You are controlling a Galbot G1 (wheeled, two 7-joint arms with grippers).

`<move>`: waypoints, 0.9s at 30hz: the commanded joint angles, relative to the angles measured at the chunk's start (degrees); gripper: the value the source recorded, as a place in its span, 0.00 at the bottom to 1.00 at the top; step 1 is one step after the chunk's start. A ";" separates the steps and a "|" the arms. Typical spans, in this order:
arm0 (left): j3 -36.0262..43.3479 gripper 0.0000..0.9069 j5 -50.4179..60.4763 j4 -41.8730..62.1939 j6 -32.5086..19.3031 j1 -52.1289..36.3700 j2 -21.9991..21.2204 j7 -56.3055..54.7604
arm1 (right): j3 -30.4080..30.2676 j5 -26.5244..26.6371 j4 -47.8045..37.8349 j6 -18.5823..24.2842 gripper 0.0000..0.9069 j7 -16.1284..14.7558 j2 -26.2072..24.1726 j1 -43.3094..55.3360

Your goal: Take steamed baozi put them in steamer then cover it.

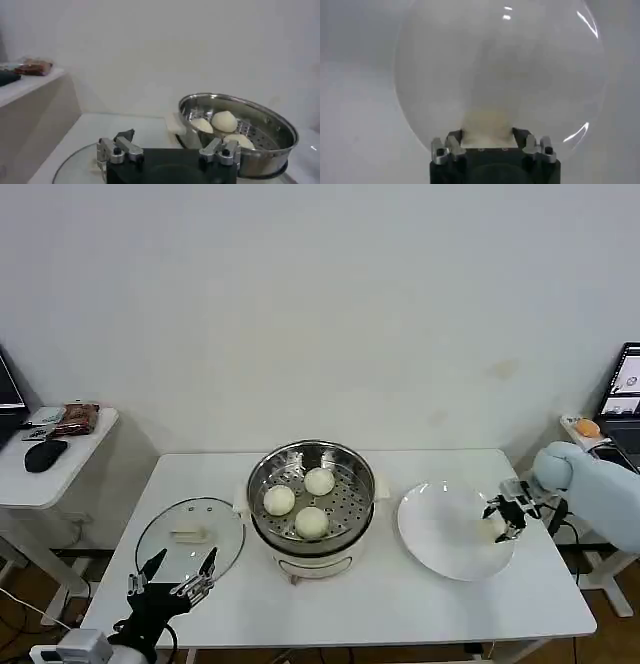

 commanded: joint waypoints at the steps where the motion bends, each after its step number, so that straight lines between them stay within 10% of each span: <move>1: 0.11 1.00 0.01 -0.15 0.01 -0.01 -0.07 -0.10 | -0.84 0.25 1.02 -0.14 0.70 -0.39 -1.03 0.90; 15: 0.44 1.00 0.06 -0.29 0.03 0.00 -0.46 -0.54 | -5.78 4.55 8.60 -1.82 0.67 -0.37 -5.30 6.93; 27: 0.15 1.00 0.27 0.16 -0.08 -0.10 -0.34 -1.26 | -29.32 22.05 24.67 -6.95 0.68 2.17 -6.22 32.73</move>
